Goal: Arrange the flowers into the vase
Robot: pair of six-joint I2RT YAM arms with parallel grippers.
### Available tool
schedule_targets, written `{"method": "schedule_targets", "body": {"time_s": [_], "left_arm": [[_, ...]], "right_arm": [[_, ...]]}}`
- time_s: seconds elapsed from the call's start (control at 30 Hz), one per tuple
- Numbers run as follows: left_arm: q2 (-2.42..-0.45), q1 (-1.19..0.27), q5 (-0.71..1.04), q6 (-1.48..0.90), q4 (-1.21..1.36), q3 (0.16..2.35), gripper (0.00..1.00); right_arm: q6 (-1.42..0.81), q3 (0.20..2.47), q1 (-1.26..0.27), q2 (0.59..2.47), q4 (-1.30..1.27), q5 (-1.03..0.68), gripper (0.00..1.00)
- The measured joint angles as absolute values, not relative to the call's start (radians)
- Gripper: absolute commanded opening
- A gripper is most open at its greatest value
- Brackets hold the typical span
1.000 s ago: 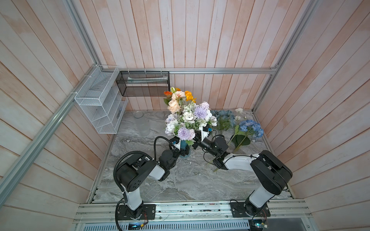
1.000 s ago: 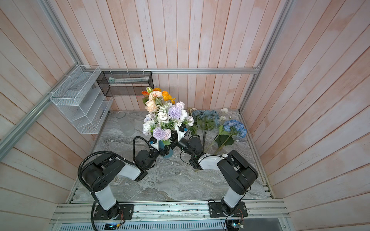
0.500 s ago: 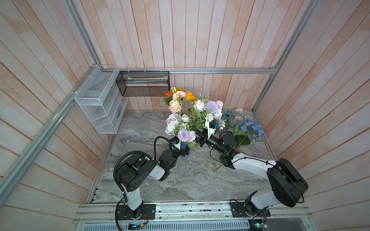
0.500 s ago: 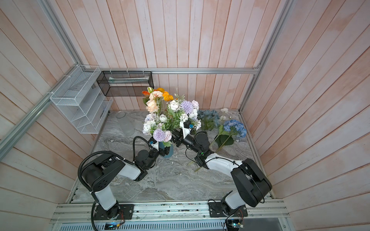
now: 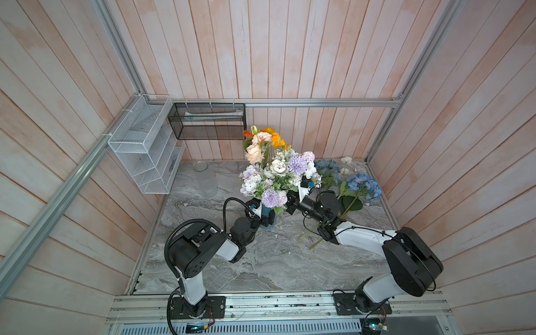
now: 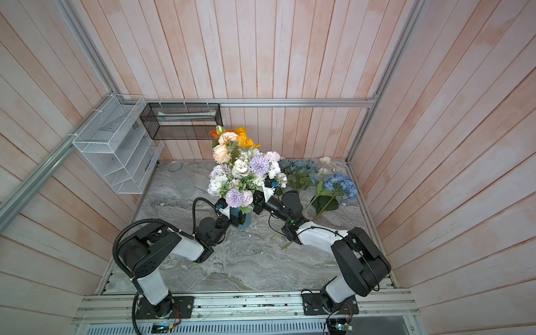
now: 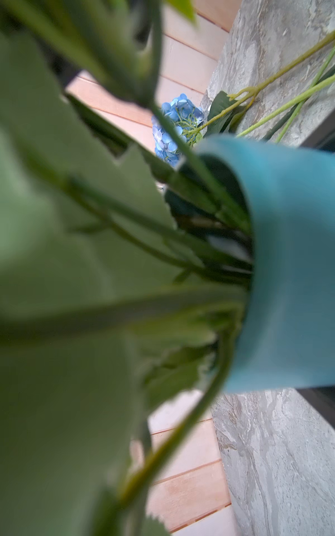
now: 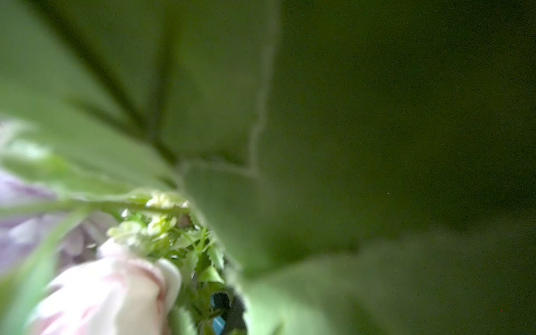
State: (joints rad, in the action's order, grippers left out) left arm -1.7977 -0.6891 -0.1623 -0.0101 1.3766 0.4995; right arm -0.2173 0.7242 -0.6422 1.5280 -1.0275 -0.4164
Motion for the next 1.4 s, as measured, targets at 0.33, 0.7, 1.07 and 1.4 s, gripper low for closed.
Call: {"method": "schedule_targets", "body": {"time_s": [0.33, 0.7, 1.07, 1.4], "left_arm": [[-1.797, -0.688, -0.160, -0.009, 1.374, 0.501, 0.65], [-1.789, -0.686, -0.160, -0.011, 1.357, 0.503, 0.65], [-1.785, -0.683, -0.160, -0.011, 1.323, 0.522, 0.65], [-1.774, -0.683, -0.160, -0.012, 1.304, 0.522, 0.65]], "right_arm": [[-0.150, 0.757, -0.667, 1.575, -0.945, -0.422, 0.13], [-0.112, 0.713, -0.640, 1.480, -0.782, -0.475, 0.43], [-0.207, 0.558, -0.516, 1.298, -0.821, -0.561, 0.48], [-0.294, 0.583, -0.516, 1.405, -1.059, -0.544, 0.43]]}}
